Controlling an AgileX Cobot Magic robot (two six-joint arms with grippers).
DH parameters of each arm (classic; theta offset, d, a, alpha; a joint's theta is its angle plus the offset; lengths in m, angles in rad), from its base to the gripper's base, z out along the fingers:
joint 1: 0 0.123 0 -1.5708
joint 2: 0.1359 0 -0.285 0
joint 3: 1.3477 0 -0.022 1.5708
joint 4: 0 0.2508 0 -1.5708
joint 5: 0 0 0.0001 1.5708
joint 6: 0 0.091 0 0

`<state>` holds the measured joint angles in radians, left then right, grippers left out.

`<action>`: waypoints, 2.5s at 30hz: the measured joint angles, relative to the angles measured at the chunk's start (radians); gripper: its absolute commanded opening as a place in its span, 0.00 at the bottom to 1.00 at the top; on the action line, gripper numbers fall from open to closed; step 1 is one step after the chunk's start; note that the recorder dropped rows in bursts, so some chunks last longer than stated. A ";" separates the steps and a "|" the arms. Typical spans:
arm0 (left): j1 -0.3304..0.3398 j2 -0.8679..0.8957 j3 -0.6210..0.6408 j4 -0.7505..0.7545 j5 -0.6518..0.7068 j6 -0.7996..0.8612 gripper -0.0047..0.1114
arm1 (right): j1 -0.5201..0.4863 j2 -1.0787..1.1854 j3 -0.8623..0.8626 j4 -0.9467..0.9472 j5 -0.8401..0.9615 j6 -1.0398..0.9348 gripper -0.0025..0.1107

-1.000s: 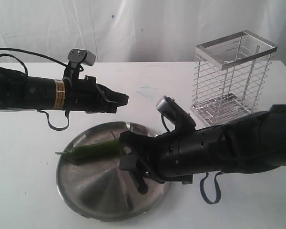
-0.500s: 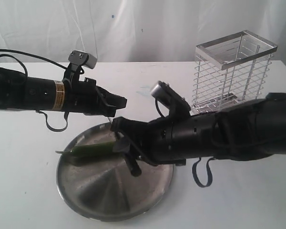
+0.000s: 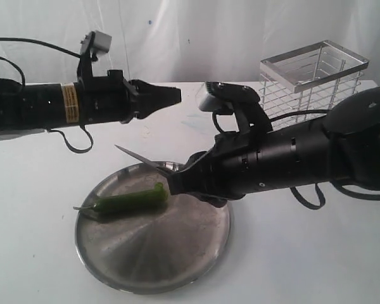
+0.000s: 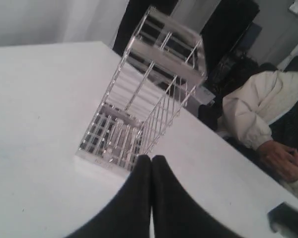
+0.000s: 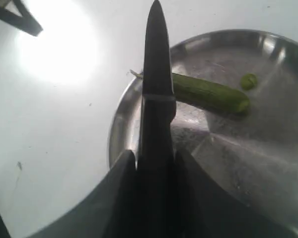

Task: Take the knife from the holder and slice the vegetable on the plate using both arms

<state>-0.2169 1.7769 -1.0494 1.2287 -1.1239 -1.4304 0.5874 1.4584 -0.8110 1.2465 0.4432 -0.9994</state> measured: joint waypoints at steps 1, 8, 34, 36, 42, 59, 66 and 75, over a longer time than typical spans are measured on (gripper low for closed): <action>0.009 -0.018 0.000 -0.025 -0.020 0.000 0.04 | 0.000 0.017 0.007 -0.005 -0.030 0.023 0.02; 0.127 -0.089 0.000 -0.090 -0.078 -0.050 0.04 | 0.000 0.039 0.007 0.002 -0.171 -0.035 0.02; 0.181 -0.098 0.000 -0.076 -0.085 -0.069 0.04 | 0.002 -0.109 0.001 -0.859 -0.847 0.102 0.02; 0.181 -0.098 0.000 -0.076 -0.085 -0.069 0.04 | 0.002 -0.109 0.001 -0.861 -0.946 0.243 0.02; 0.181 -0.098 0.000 -0.073 -0.085 -0.072 0.04 | 0.002 -0.109 -0.005 -1.026 -1.149 0.543 0.02; 0.181 -0.098 0.000 -0.036 -0.085 -0.104 0.04 | 0.004 -0.079 -0.102 -1.246 -0.638 0.548 0.02; 0.181 -0.098 0.000 -0.063 -0.085 -0.192 0.04 | 0.004 -0.006 -0.112 -1.236 -0.603 0.749 0.02; 0.181 -0.098 0.000 -0.136 -0.085 -0.312 0.04 | 0.004 0.168 -0.122 -1.246 -0.346 0.729 0.02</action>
<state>-0.0360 1.6785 -1.0494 1.0928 -1.2085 -1.7426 0.5911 1.6269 -0.9335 0.0000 0.0972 -0.2709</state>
